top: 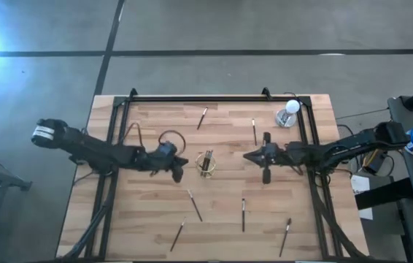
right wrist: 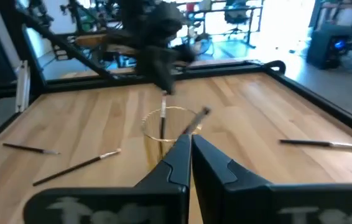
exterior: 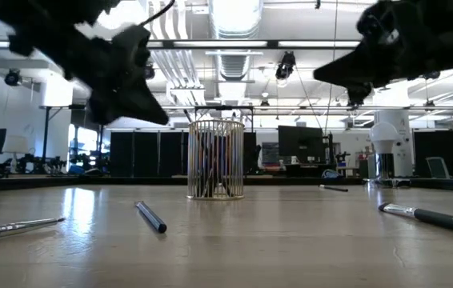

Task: Pick & Place Makeup Brushes
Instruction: Put the eyeshadow brush into the gold makeup brush holder

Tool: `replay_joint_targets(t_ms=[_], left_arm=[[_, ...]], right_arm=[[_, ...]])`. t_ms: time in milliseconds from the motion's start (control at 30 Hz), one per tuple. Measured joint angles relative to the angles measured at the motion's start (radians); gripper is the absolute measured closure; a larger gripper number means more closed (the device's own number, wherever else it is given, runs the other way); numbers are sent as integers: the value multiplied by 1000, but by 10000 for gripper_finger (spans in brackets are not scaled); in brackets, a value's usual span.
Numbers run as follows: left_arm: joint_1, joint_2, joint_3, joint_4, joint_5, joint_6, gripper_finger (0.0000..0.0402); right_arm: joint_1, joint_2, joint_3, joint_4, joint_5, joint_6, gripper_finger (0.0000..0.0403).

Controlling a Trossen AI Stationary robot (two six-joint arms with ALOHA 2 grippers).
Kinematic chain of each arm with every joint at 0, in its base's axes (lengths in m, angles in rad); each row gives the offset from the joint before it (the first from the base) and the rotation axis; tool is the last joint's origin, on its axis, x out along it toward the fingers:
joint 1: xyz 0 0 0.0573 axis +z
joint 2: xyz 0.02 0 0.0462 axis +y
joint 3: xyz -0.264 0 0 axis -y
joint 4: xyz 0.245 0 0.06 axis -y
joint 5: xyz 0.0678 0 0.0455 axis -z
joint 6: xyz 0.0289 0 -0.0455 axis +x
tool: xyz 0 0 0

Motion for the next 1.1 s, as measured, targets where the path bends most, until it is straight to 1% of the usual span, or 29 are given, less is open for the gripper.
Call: replay_joint_targets(t_ms=[100, 200, 300, 433, 500, 633, 700, 800, 933, 1100], left_arm=[[-123, 18, 94, -204, -67, -226, 401], [-226, 71, 181, -350, -120, -456, 401], [-287, 163, 252, -415, -120, -659, 401], [-300, 313, 344, -468, -70, -847, 385], [-294, 386, 392, -509, -29, -894, 369], [-282, 505, 500, -615, 18, -991, 328], [-278, 552, 542, -659, 23, -1017, 309], [-271, 603, 589, -669, 24, -1030, 287], [-265, 647, 619, -673, 24, -1054, 274], [-265, 657, 620, -691, 28, -1056, 279]], right_arm=[[0, -86, -54, 2, 8, 0, 394], [0, -157, -98, 2, 8, -2, 394], [0, -214, -135, 2, 9, -8, 394], [0, -270, -174, 0, 9, 17, 394], [1, -292, -193, 2, 7, 28, 394], [3, -315, -220, 0, 3, 59, 394], [16, -315, -224, -5, 2, 68, 394], [44, -313, -224, -6, 0, 69, 394], [81, -315, -224, 1, 3, 64, 394], [105, -315, -224, 2, 8, 60, 394]])
